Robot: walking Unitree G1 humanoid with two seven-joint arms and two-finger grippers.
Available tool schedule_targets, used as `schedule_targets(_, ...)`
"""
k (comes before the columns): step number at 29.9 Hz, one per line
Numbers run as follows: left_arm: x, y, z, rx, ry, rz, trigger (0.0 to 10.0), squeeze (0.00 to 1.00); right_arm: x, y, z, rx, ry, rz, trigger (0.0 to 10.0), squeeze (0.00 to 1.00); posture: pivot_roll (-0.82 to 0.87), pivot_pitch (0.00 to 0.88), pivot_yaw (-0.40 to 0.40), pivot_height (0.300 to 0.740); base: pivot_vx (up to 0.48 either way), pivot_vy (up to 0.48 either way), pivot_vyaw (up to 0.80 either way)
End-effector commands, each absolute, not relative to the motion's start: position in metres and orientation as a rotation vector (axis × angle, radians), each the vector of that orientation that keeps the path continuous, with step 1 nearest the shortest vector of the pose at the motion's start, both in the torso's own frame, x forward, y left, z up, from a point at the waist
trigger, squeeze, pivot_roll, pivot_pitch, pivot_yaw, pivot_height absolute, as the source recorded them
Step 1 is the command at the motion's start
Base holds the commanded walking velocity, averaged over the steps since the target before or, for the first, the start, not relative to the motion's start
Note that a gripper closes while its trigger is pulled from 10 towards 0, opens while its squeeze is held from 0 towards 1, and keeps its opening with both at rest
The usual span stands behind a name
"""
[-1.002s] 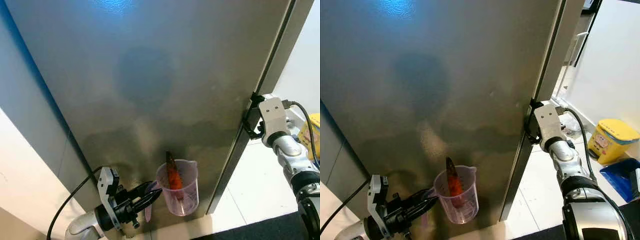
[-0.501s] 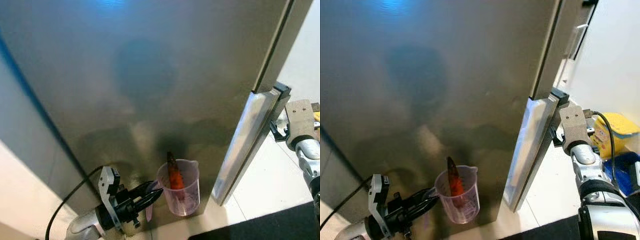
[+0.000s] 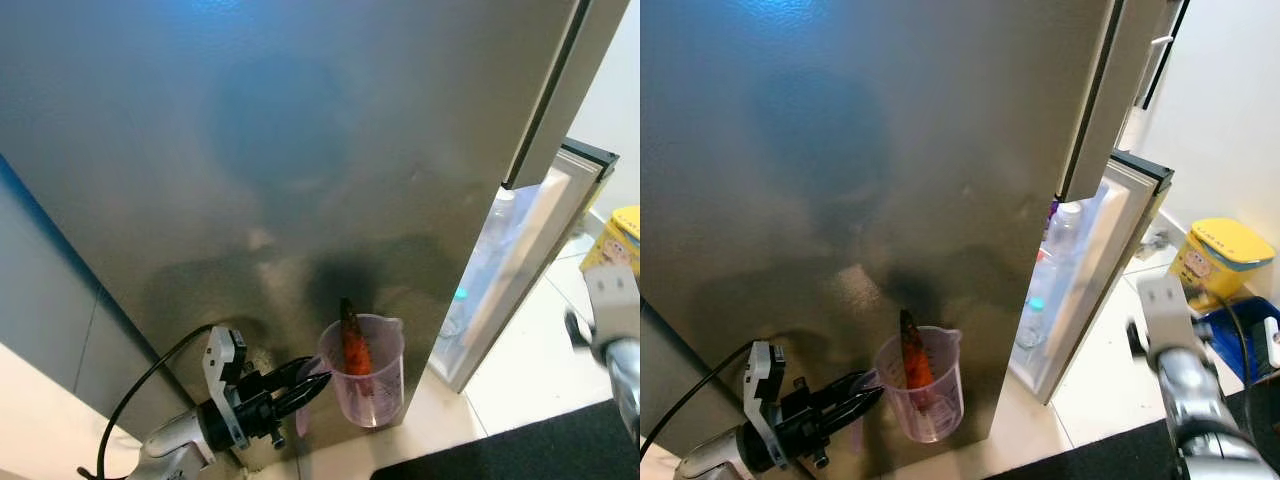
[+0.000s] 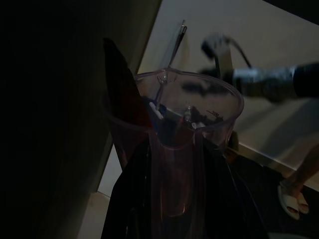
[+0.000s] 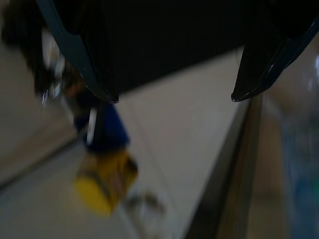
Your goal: Restocking fridge
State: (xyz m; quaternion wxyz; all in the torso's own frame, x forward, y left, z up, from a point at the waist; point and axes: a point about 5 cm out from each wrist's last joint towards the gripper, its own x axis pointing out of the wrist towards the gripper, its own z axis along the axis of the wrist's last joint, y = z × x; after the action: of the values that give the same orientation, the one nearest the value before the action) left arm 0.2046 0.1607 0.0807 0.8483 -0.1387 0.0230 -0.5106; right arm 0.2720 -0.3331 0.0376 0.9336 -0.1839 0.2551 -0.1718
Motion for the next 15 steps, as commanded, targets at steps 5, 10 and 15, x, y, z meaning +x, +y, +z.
schedule_targets(5,0.205,0.153,0.08,-0.282,0.037,-1.115,10.0,0.0,0.238,-0.321,-0.003,-0.33,0.673,-0.315,10.0,0.0,0.01,0.0,-0.024,0.74,0.0,0.0,0.0)
schedule_targets(10,0.204,0.144,0.076,-0.282,0.062,-1.141,10.0,0.0,0.204,-0.311,-0.033,-0.309,0.808,-0.288,10.0,0.0,0.0,0.0,-0.028,0.74,0.0,0.0,0.0)
schedule_targets(15,0.207,0.136,0.072,-0.28,0.085,-1.151,10.0,0.0,0.173,-0.305,-0.054,-0.291,0.926,-0.273,10.0,0.0,0.0,0.0,-0.034,0.74,0.0,0.0,0.0)
